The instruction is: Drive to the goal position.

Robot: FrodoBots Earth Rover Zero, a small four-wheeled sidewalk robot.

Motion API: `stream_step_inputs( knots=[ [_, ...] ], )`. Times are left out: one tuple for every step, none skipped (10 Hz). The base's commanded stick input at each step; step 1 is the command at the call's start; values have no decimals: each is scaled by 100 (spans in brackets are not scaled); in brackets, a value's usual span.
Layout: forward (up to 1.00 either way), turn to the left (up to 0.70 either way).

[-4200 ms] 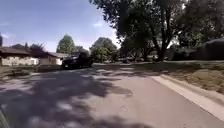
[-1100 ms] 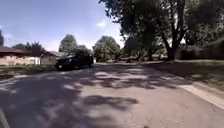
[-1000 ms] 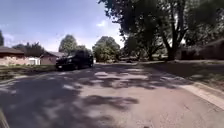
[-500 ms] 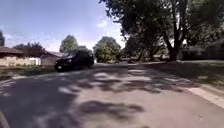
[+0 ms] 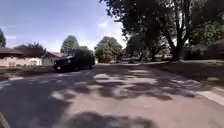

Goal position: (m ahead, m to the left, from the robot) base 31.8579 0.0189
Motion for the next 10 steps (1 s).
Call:
stream_step_inputs(
  knots=[
    [70, 3],
    [70, 3],
    [70, 3],
    [70, 3],
    [70, 3],
    [70, 3],
    [70, 3],
    [70, 3],
    [70, -16],
    [70, -34]
  ],
)
